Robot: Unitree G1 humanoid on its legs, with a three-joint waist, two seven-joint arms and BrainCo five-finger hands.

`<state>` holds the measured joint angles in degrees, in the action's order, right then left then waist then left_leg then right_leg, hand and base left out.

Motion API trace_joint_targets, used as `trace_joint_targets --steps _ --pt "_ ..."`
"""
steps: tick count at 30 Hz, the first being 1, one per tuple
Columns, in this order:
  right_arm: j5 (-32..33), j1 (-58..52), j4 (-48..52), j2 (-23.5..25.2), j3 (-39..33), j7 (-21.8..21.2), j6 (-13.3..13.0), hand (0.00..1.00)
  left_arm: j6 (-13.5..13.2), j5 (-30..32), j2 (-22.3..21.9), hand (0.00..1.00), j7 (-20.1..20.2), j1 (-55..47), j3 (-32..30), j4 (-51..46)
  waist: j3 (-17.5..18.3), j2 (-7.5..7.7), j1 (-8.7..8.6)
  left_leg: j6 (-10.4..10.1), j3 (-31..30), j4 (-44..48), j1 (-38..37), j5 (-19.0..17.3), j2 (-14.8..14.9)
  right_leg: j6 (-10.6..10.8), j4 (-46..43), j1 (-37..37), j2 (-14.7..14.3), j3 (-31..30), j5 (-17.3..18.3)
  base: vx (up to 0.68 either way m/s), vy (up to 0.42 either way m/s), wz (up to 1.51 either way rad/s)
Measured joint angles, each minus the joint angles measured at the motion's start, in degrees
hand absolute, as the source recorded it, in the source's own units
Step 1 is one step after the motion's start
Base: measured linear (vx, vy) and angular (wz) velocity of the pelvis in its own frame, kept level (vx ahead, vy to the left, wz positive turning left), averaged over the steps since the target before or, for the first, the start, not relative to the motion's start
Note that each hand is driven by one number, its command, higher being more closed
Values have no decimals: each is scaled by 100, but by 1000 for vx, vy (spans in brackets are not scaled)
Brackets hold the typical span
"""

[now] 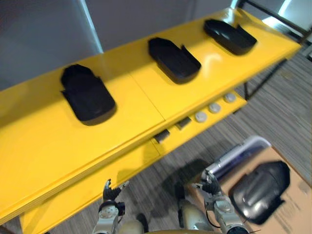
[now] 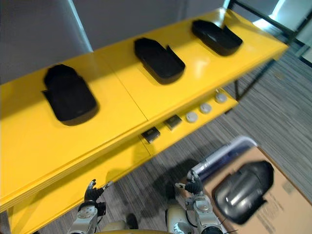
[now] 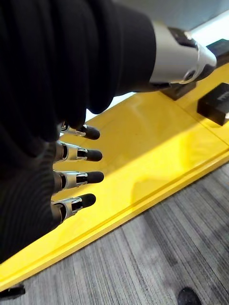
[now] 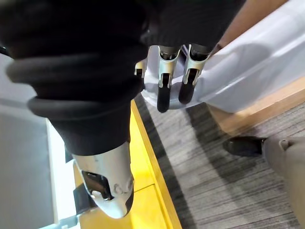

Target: Walk over and take plastic housings, then place them on the shelf

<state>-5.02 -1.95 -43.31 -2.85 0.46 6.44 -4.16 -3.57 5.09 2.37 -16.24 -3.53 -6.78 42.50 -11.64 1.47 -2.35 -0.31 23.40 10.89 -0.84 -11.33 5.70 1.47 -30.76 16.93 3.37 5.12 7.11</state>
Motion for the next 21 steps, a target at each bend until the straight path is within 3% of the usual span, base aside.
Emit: trace_joint_targets --steps 2,3,4,5,6,12,16,18,20,21 --pt "-29 -186 -229 48 3 -16 23 0 2 0 36 0 6 -40 -5 -34 109 197 14 -9 41 237 50 -6 -17 201 -474 -524 250 278 661 -52 -90 -9" --pt "-36 -184 -319 48 6 -17 35 0 5 0 61 0 5 -32 -22 -37 154 298 41 -36 69 354 122 -23 -40 245 -224 -579 278 281 733 -55 -116 -50" --pt "-55 -118 -389 -5 10 -15 56 0 54 -4 72 0 2 -4 -67 -28 165 277 112 -44 59 538 289 -35 -24 217 289 -660 99 280 762 -70 -102 -82" --pt "-71 -49 -438 -47 15 -9 47 0 65 -6 37 0 -2 -1 -81 -25 181 219 158 -43 51 557 347 -35 44 75 668 -790 -1 177 678 -114 -127 -115" --pt "-87 108 -573 -112 23 -8 57 0 71 -9 -33 0 -4 18 -84 -13 179 123 184 -44 8 578 421 -34 167 -205 1208 -922 -205 15 443 -132 -107 -96" --pt "-125 -67 -625 -196 -163 8 71 0 65 -5 -205 0 7 128 187 276 289 74 142 -175 -75 362 15 49 234 -227 1476 -1047 -467 -592 98 -146 -17 -61" --pt "-119 -117 -737 -170 -300 14 107 0 94 -9 -184 0 7 27 160 551 319 6 141 -235 548 52 -174 83 282 -168 1760 -932 -524 -976 -117 -133 53 -74" --pt "-119 -123 -717 -113 -408 15 113 0 130 -9 -204 0 7 -81 143 654 361 -66 142 -235 1039 -43 -275 110 328 -196 1785 -843 -319 -382 -101 -101 89 -107" --pt "-111 -99 -706 -25 -463 43 121 0 188 -19 -211 0 5 -176 11 654 461 -180 162 -270 1659 -116 -375 138 441 -262 1627 -769 321 1371 -37 -35 67 -133" --pt "-111 -77 -705 2 -464 68 121 0 188 -28 -160 0 3 -176 -6 651 474 -175 165 -288 1781 -113 -424 148 455 -300 1571 -785 503 1943 -9 69 1 -127"
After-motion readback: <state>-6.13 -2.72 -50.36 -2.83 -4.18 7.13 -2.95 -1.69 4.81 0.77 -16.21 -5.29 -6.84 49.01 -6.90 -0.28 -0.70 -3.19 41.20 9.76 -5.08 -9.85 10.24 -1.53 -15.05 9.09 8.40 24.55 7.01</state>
